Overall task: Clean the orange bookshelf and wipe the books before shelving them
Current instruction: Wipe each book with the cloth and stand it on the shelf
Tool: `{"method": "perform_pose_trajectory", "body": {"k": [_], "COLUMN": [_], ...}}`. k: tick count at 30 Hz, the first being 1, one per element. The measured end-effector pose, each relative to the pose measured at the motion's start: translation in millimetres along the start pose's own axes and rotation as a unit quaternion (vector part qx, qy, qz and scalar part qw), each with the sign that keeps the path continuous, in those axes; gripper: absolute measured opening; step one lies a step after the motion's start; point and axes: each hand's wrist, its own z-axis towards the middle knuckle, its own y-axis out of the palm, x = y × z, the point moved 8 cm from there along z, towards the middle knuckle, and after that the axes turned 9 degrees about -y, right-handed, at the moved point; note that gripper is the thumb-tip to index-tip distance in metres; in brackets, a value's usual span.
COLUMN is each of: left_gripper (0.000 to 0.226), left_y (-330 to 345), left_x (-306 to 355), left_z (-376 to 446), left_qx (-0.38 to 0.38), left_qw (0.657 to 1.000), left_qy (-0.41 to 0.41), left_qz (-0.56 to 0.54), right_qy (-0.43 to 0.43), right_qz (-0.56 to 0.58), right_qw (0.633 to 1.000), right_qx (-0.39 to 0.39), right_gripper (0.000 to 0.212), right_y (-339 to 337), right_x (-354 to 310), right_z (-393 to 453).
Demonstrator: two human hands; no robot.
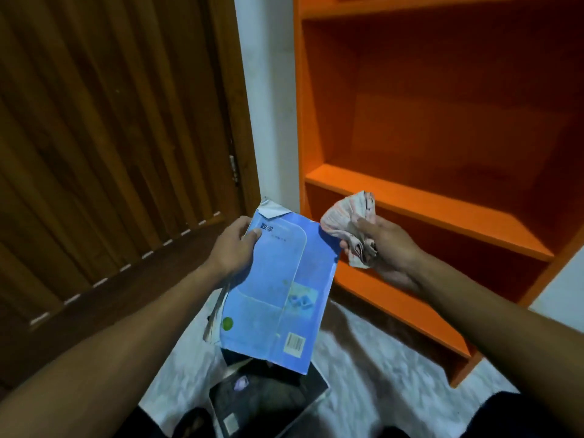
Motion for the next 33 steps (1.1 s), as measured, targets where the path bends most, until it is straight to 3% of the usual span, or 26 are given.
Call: {"method": "perform_pose_trajectory", "body": {"k": [4,6,8,11,13,17,20,25,27,29,31,33], "left_gripper": [0.017,0.017,0.016,0.015,0.016,0.018,0.018,0.020,0.021,0.023,0.025,0.025], "left_y": [-24.7,-23.8,-15.4,-3.5,1.1,0.5,-16.0,-39.3,-42.7,-44.8,-42.6,-32.6], "left_x": [20.5,13.0,2.8,-3.0,-4.9,-8.5,-14.5,-38.5,-45.1,-46.4,-46.1,-41.4], "left_z": [-12.0,-18.4,-24.2,-23.7,-22.1,-13.5,-5.0,-4.5,-8.8,-13.1,-14.3,-16.4], "left_qx": [0.034,0.023,0.005,0.003,0.016,0.041,0.068,0.086,0.093,0.098,0.092,0.065], "left_qw": [0.997,0.990,0.980,0.972,0.968,0.947,0.920,0.917,0.924,0.931,0.937,0.941], "left_qy": [-0.023,-0.060,-0.096,-0.113,-0.124,-0.130,-0.149,-0.171,-0.179,-0.179,-0.174,-0.164], "left_qz": [-0.063,-0.125,-0.176,-0.208,-0.218,-0.291,-0.355,-0.349,-0.324,-0.302,-0.289,-0.287], "right_qy": [-0.176,-0.274,-0.336,-0.358,-0.383,-0.395,-0.351,-0.305,-0.279,-0.266,-0.272,-0.302], "right_qz": [-0.121,-0.184,-0.278,-0.480,-0.521,-0.506,-0.498,-0.500,-0.489,-0.446,-0.379,-0.319], "right_qw": [0.969,0.936,0.898,0.798,0.751,0.733,0.731,0.698,0.718,0.774,0.844,0.889], "right_qx": [0.127,0.125,0.057,-0.063,-0.132,-0.223,-0.307,-0.411,-0.410,-0.363,-0.264,-0.126], "right_gripper": [0.003,0.009,0.015,0.052,0.061,0.051,0.057,0.055,0.053,0.048,0.046,0.041], "right_y": [-0.1,10.3,28.7,54.5,68.5,75.7,74.0,74.8,80.3,85.3,83.5,74.9], "right_x": [-39.9,-57.1,-56.5,-22.6,-0.6,35.8,63.7,92.9,84.9,65.9,42.3,15.2], "right_z": [3.7,4.5,7.3,9.3,1.7,-18.7,-41.0,-68.8,-67.7,-57.7,-37.9,-13.0]}}
